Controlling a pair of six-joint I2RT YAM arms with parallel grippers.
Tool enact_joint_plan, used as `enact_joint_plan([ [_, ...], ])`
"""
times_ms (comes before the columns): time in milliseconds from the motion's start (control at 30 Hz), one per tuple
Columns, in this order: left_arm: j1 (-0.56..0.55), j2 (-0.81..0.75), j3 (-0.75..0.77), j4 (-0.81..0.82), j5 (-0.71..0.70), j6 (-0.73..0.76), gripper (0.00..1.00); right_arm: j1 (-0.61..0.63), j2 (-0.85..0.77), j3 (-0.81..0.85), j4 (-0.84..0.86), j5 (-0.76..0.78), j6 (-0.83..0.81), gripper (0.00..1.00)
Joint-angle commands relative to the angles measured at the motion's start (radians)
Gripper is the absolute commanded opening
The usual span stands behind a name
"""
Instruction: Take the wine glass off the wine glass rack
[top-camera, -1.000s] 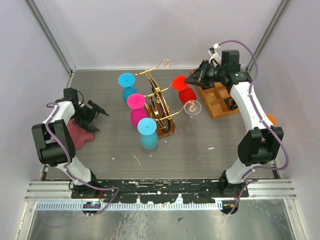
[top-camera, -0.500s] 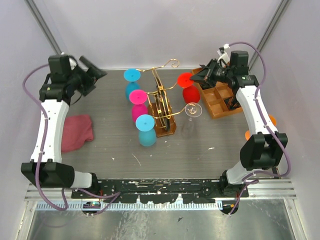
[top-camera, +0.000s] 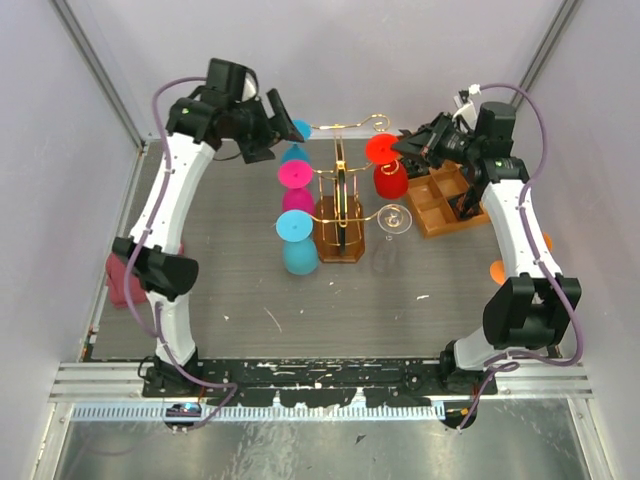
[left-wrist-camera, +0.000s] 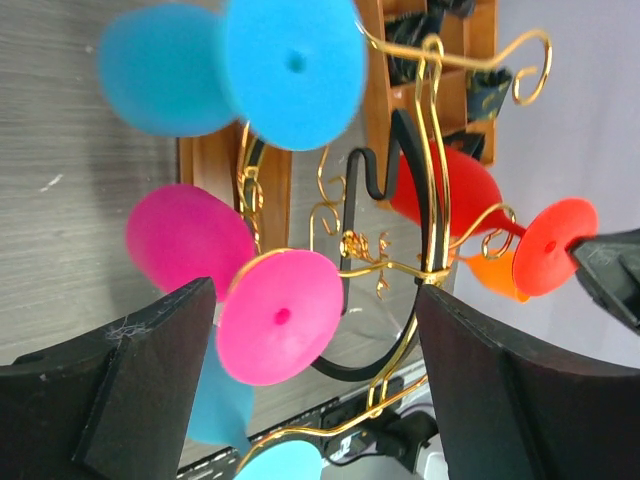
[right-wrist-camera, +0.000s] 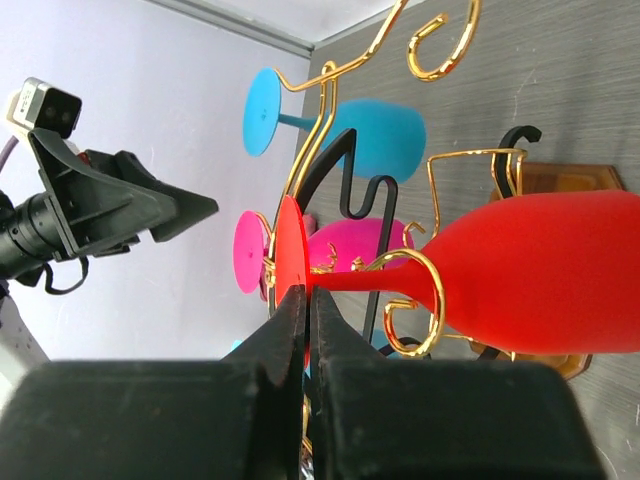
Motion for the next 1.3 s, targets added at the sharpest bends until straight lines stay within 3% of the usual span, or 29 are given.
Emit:
enact_joint_plan([
  [0, -0.068, 0.079, 0.176, -0.188, -0.039, 0.048, 0.88, 0.031, 0.015, 0.01, 0.133, -0.047, 0.031, 0.01],
  [133, -0.094, 0.104, 0.18, -0.194, -0.059, 0.043, 0.88, 0.079, 0.024, 0.016, 0.125, -0.075, 0.027, 0.01],
  [367, -0.132, 0.101, 0.192, -0.199, -0.091, 0.059, 0.88, 0.085, -0.106, -0.035, -0.09, -0.07, -0.096, 0.01],
  [567, -0.177, 0.162, 0.308, -0.256, -0.12, 0.086, 0.82, 0.062, -0.21, -0.054, -0.164, -0.069, -0.121, 0.01],
  [1267, -0.396, 0.235, 0.34, -0.241, -0.37, 0.204, 0.79, -0.004, -0.32, -0.026, -0.285, -0.025, -0.16, 0.01],
])
